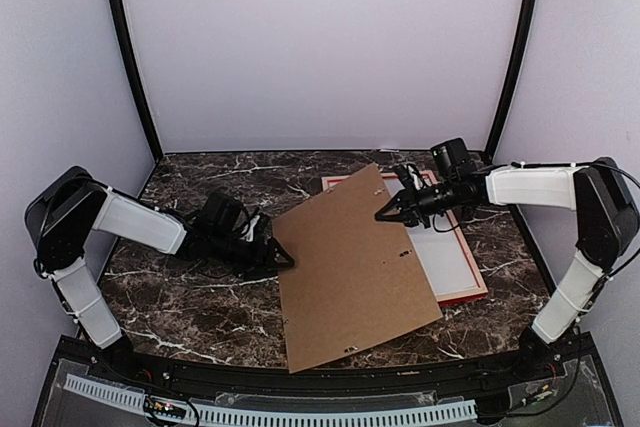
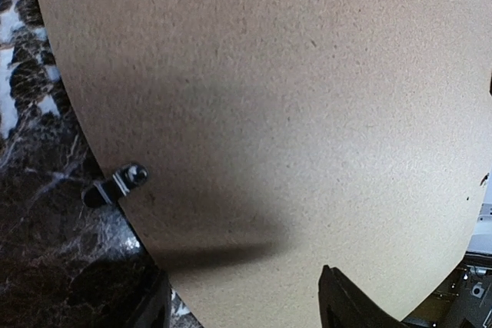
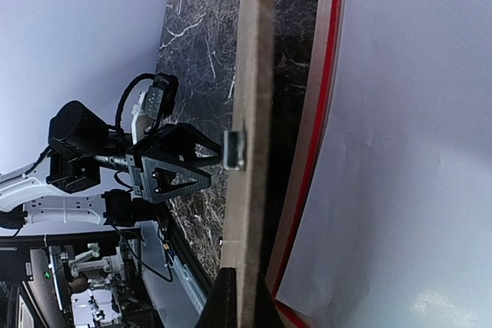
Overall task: Put the photo into the frame
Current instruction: Pick up the backboard from the center of the board.
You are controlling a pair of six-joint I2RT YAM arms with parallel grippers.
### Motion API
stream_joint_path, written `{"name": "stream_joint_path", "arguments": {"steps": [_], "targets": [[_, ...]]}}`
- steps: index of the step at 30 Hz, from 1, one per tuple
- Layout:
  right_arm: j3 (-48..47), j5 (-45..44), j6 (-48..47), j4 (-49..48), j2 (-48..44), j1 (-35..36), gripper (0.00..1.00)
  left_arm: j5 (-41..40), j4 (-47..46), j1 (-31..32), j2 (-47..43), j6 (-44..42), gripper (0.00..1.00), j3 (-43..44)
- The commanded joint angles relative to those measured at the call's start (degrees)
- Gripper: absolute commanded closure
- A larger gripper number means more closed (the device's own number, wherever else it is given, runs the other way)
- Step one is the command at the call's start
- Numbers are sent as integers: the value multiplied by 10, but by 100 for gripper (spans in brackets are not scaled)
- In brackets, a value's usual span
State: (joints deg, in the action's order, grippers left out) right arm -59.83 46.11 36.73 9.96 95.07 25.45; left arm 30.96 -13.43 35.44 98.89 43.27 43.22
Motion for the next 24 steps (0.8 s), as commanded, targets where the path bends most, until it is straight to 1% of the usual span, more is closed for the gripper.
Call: {"name": "stream_joint_path", "arguments": {"steps": [1, 5, 9, 13, 17, 20, 24], "targets": [[-10, 31, -25, -11, -16, -21, 100, -32, 19, 2, -37, -34, 30, 15], [-10, 69, -19, -9, -51, -61, 100, -66, 39, 0, -65, -64, 26, 27], [-13, 111, -21, 5, -92, -117, 100, -101, 77, 0, -74, -97, 24, 55], [-17, 152, -20, 21, -129, -186, 100, -119, 108, 0, -57, -117, 24, 103], [-21, 170, -5, 22, -167, -258, 100, -135, 139, 8, -26, -131, 24, 154], [-13, 173, 26, -4, -199, -307, 100, -159, 170, 25, 9, -143, 24, 199], [5, 174, 112, -85, -246, -354, 100, -180, 199, 47, 56, -153, 24, 263]]}}
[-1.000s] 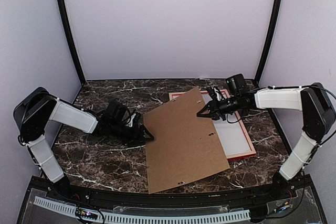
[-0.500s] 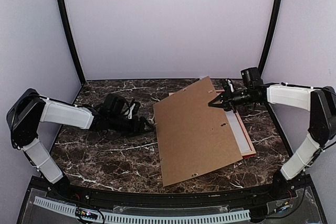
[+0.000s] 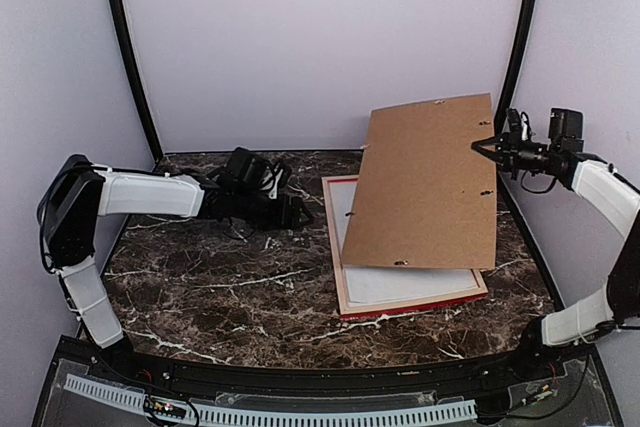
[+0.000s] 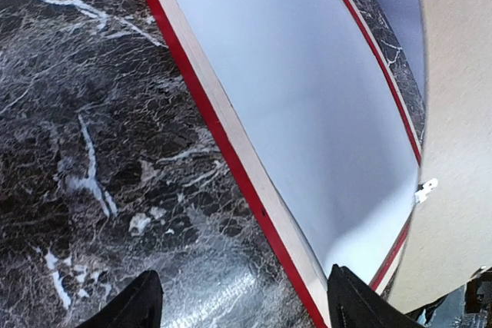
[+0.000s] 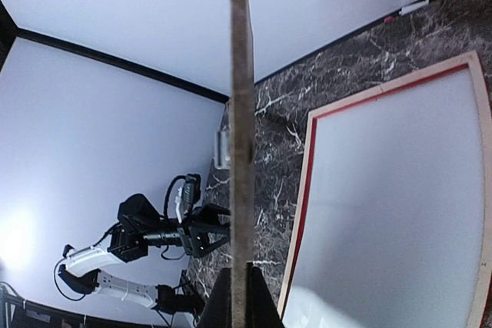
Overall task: Put the photo into the frame
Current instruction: Pick up the backboard from the center of the board, then move the frame body to the center of the board.
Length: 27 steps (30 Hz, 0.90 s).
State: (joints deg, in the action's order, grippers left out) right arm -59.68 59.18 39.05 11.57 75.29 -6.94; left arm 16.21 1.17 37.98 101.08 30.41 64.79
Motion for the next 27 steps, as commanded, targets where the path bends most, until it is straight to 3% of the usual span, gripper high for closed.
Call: {"name": "stream_joint_path", "arguments": {"steps": [1, 12, 27], "targets": [[1, 41, 96, -107, -56, -41, 100, -35, 63, 25, 52, -27, 24, 69], [12, 34, 125, -140, -77, -69, 100, -112, 135, 64, 181, -56, 28, 225], [16, 30, 106, -118, -78, -69, 100, -108, 134, 77, 247, -54, 32, 270]]}}
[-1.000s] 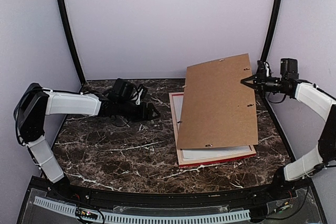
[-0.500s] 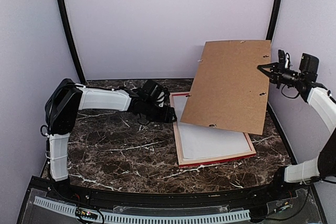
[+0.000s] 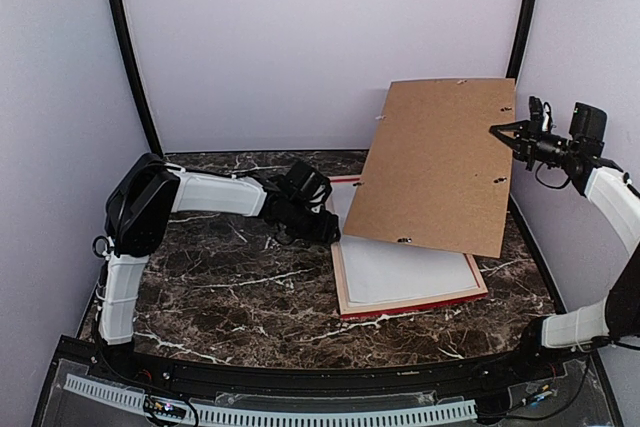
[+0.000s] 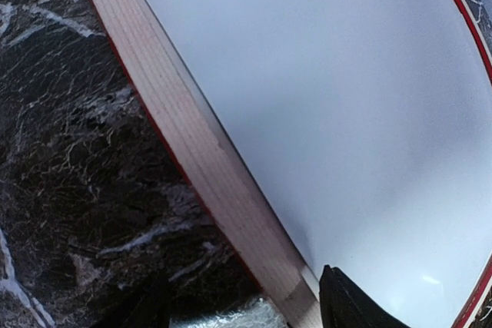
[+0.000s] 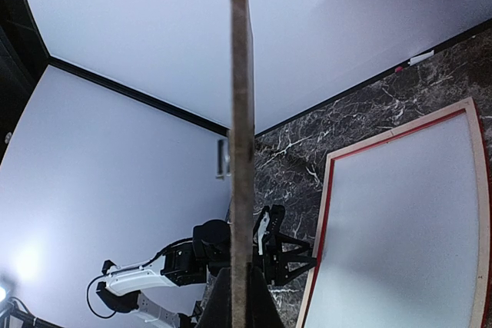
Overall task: Put the photo into the frame
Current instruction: Move the frame body to the center of the board.
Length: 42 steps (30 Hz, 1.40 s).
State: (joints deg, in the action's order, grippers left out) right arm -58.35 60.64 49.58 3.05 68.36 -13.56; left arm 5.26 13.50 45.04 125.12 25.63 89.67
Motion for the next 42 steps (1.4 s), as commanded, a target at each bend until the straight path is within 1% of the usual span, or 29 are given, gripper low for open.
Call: {"name": "stream_joint_path", "arguments": {"steps": [1, 5, 12, 18, 22, 24, 31, 42], "targets": [[3, 15, 0, -33, -9, -3, 100, 1, 12, 7, 10, -6, 32, 22], [5, 14, -1, -32, -8, -3, 100, -3, 14, 7, 18, -3, 37, 21], [11, 14, -5, -32, -8, -3, 100, -31, 18, 7, 21, -2, 48, 10], [14, 14, -6, -33, -5, -3, 100, -71, 30, 6, 21, -1, 53, -1], [14, 12, -10, -33, -6, -3, 100, -81, 36, 1, 17, 6, 57, -14], [14, 10, -12, -18, -5, -3, 100, -83, 31, -3, 12, 10, 59, -28], [17, 8, -18, -15, -1, -3, 100, -93, 4, -22, -26, 24, 65, -95], [14, -3, -37, 10, 4, 17, 100, -84, -28, -57, -102, 32, 68, -231]]}}
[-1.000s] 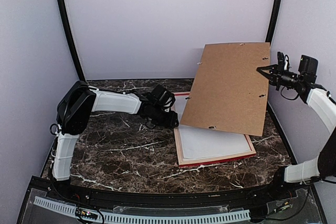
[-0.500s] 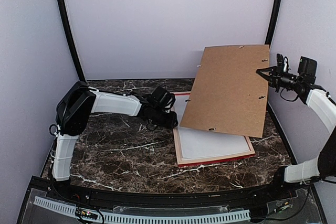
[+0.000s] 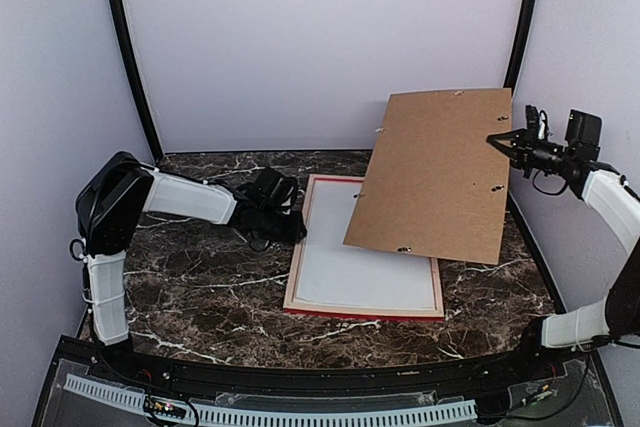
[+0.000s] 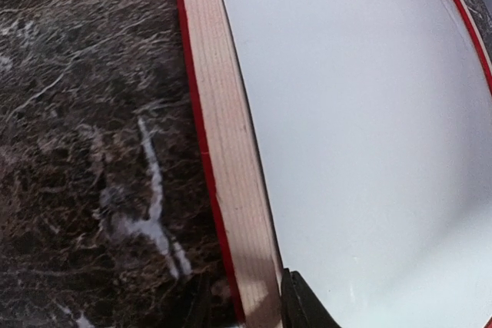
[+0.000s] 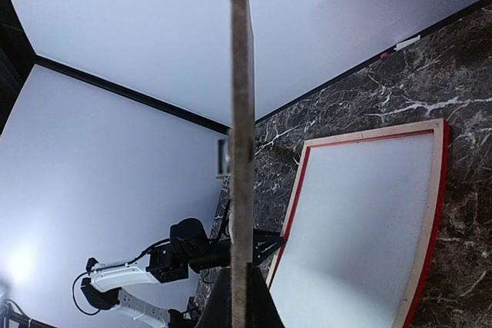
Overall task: Put the photo into the frame
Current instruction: Move the frame body to the center of the board, then place the backboard on the frame body.
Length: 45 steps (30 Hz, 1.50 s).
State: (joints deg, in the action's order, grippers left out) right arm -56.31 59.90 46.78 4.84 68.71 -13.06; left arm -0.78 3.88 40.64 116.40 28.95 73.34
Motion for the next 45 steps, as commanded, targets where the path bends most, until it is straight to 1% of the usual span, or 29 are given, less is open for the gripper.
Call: {"name": "stream_joint_path", "arguments": {"steps": [1, 5, 10, 12, 14, 20, 22, 24, 27, 28, 30, 36, 39, 43, 45], "targets": [[-8, 2, -14, -2, 3, 16, 100, -23, 67, -18, -28, -1, 68, -76], [-11, -3, -30, 11, 16, 29, 100, -10, 59, -23, -69, 8, 74, -132], [-10, -10, -41, 17, 28, 44, 100, 17, 25, -23, -122, 48, 81, -212], [-11, -12, -44, 17, 35, 54, 100, 54, 7, -23, -138, 66, 82, -239], [-11, -13, -48, 19, 42, 64, 100, 73, -2, -20, -151, 77, 82, -260], [-14, -16, -56, 15, 65, 89, 100, 104, -4, -5, -201, 88, 81, -285], [-15, -17, -61, 16, 75, 97, 100, 111, -4, -6, -224, 88, 78, -288], [-19, -16, -68, 16, 87, 107, 100, 109, 0, -6, -251, 84, 72, -287], [-24, -18, -73, 17, 97, 126, 100, 86, 20, -6, -292, 62, 57, -271], [-25, -20, -74, 15, 101, 143, 100, 73, 23, -6, -298, 56, 52, -262], [-26, -22, -75, 11, 108, 168, 100, 60, 25, -6, -318, 35, 45, -248], [-11, -17, -59, -34, 121, 222, 100, 81, 9, -10, -344, -35, 35, -201], [5, -13, -34, -79, 125, 244, 100, 109, 8, -20, -338, -62, 33, -175], [26, -10, 0, -134, 132, 268, 100, 137, 0, -30, -322, -85, 25, -135], [36, -8, 14, -156, 134, 275, 100, 143, 0, -33, -311, -95, 23, -117]]}}
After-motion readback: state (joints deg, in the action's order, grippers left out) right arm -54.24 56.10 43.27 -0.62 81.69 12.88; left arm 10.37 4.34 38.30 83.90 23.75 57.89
